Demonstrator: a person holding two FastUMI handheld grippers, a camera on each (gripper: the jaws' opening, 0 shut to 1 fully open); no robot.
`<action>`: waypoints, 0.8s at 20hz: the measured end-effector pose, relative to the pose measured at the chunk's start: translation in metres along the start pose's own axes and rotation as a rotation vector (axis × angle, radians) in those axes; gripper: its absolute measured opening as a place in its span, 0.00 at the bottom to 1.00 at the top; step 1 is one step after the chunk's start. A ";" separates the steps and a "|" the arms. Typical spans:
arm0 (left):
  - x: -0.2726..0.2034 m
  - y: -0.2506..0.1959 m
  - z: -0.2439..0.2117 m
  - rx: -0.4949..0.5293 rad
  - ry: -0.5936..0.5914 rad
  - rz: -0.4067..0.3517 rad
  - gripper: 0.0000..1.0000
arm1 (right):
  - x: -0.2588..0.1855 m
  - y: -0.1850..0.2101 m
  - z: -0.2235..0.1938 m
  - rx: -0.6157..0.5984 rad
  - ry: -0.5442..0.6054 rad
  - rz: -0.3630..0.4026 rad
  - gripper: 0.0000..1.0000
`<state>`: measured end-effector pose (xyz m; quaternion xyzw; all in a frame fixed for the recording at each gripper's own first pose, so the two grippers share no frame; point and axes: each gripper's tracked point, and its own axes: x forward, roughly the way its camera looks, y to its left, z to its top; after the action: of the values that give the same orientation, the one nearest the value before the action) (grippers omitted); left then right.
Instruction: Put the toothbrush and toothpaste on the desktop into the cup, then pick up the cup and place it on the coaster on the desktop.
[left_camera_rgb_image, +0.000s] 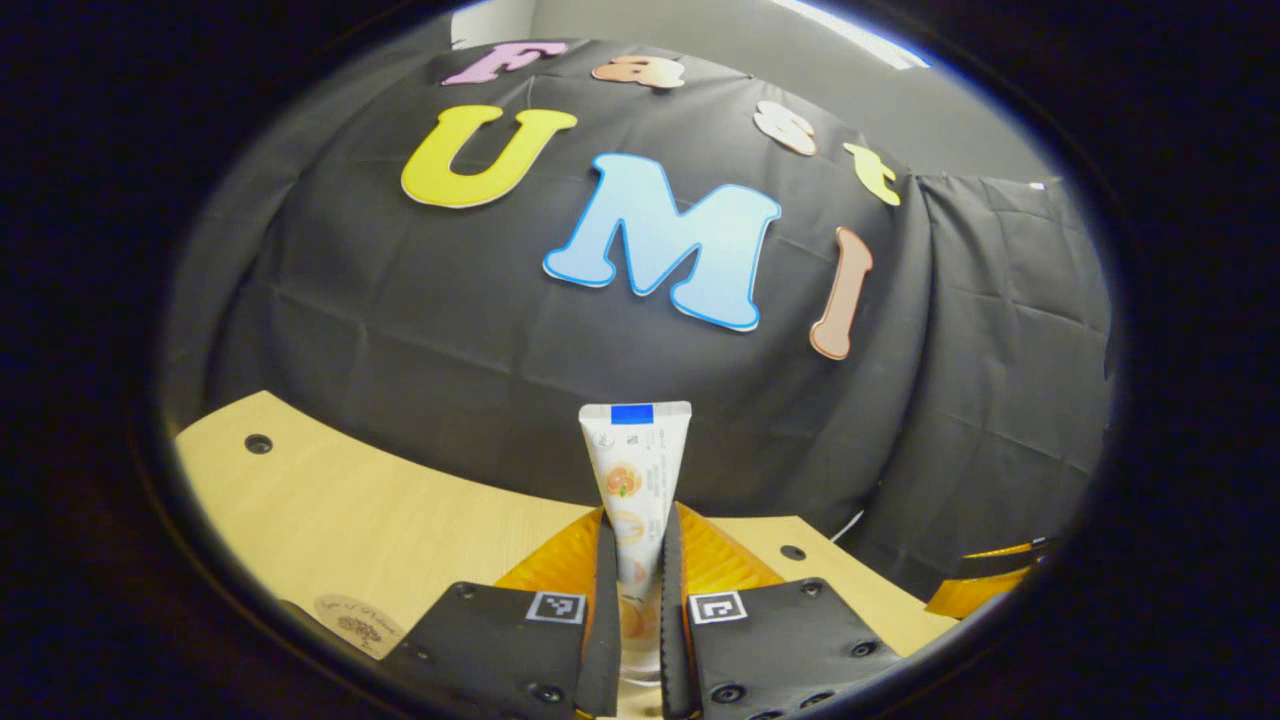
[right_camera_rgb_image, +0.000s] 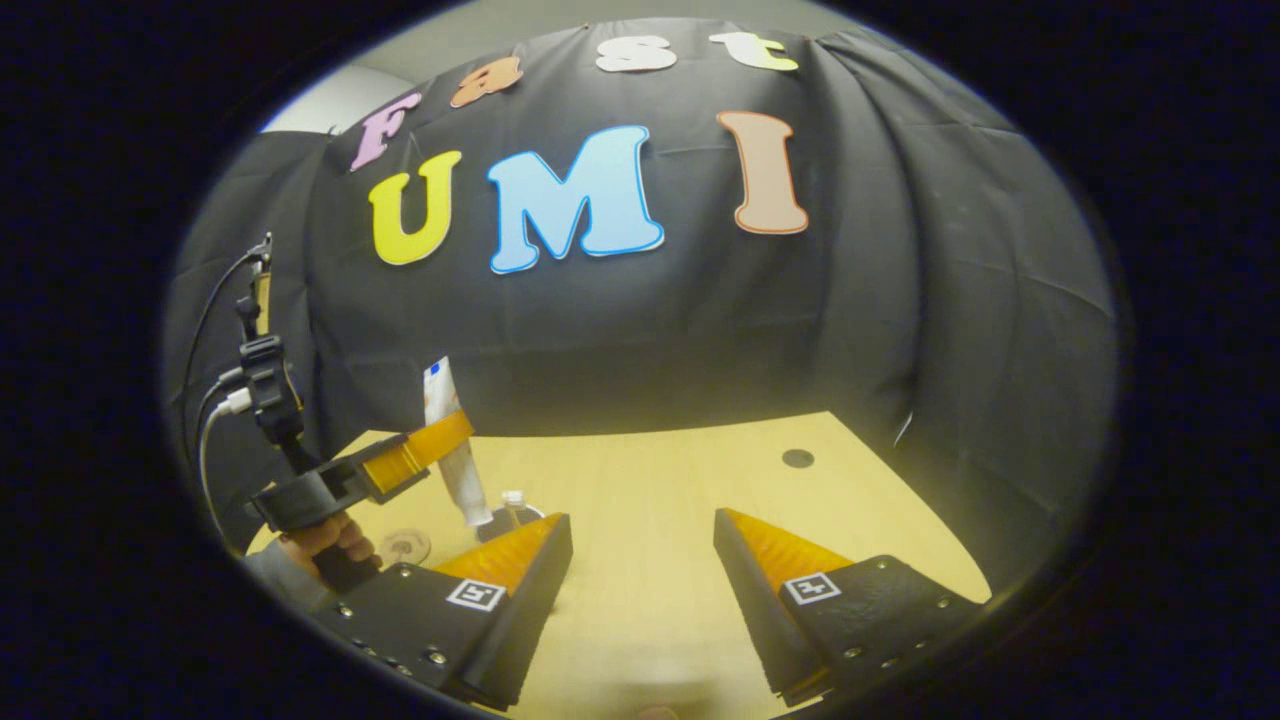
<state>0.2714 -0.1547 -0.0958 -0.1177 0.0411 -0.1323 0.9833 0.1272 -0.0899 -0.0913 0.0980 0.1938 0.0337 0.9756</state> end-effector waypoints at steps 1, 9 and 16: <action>0.006 -0.001 -0.006 0.010 0.000 -0.004 0.23 | -0.002 -0.004 -0.003 0.005 0.013 -0.006 0.85; 0.027 -0.006 -0.057 0.099 0.049 0.005 0.23 | -0.002 -0.017 -0.022 0.020 0.069 -0.018 0.85; 0.009 -0.006 -0.069 0.097 0.107 0.000 0.55 | 0.011 -0.001 -0.036 -0.035 0.118 0.026 0.85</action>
<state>0.2707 -0.1782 -0.1620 -0.0626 0.0870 -0.1401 0.9843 0.1230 -0.0838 -0.1285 0.0810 0.2491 0.0554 0.9635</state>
